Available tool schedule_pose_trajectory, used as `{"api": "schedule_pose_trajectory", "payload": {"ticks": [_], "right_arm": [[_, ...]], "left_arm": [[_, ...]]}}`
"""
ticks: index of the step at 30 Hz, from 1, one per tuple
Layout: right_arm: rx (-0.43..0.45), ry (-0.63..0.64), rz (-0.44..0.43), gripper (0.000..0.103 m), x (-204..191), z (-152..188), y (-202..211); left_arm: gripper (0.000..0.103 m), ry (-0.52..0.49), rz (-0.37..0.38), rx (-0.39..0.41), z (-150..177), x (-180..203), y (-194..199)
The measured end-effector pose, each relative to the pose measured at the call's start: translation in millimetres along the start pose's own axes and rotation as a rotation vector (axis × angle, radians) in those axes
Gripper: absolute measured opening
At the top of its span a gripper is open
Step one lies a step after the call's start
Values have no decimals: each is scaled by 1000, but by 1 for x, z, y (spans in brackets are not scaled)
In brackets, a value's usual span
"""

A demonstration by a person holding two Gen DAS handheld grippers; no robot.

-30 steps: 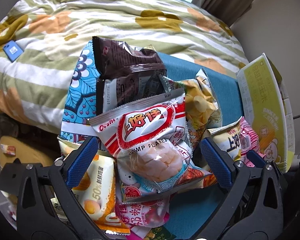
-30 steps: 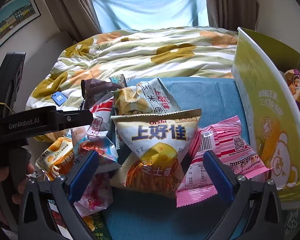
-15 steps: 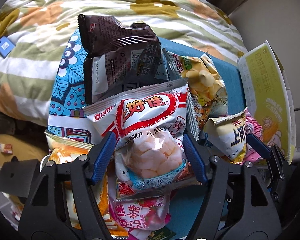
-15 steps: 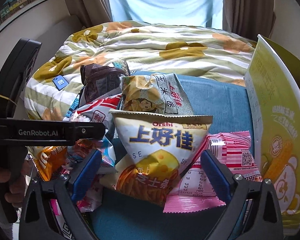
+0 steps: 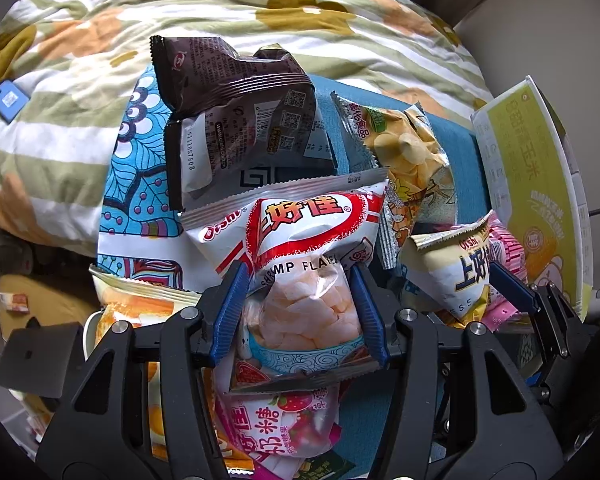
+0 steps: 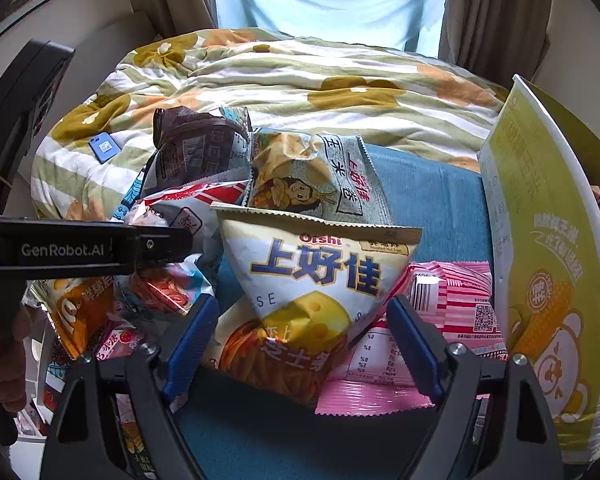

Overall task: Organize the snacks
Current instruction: 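Grasp the Oishi shrimp flakes bag with left gripper while right gripper grasps Oishi cheese bag, then carry both Oishi bags over the cardboard box and open both grippers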

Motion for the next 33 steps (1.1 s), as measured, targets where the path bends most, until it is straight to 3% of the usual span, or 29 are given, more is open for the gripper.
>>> {"api": "schedule_pose_trajectory", "payload": {"ticks": [2,4,11,14,17,22,33], "right_arm": [[-6,47,20,72,-3,-2,-3],[-23,66,16,70,-6,-1,-7],[-76,-9,-28,69,1,5,-22],[-97,-43,-74,57,-1,7,-25],[-81,-73,-95,51,0,5,-19],[-58,-80,-98,49,1,3,-8],[56,-91,-76,49,4,-16,41]], "left_arm": [[49,1,1,1,0,0,0],[49,-8,0,0,1,0,0],[48,-36,-12,5,1,6,1],[45,-39,-10,11,1,7,4],[43,-37,-4,13,2,7,7],[42,-32,12,25,4,8,16],[42,-80,59,146,-10,33,76]]}}
Point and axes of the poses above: each gripper's, at about its wrist camera, not at the fingertips, and y roughly against the way its jaws point, x to its right, z to its underside, the point moved 7 cm from there along -y, roughly the way its jaws point, and after that the axes turned 13 degrees about x, right-handed, at the moved point
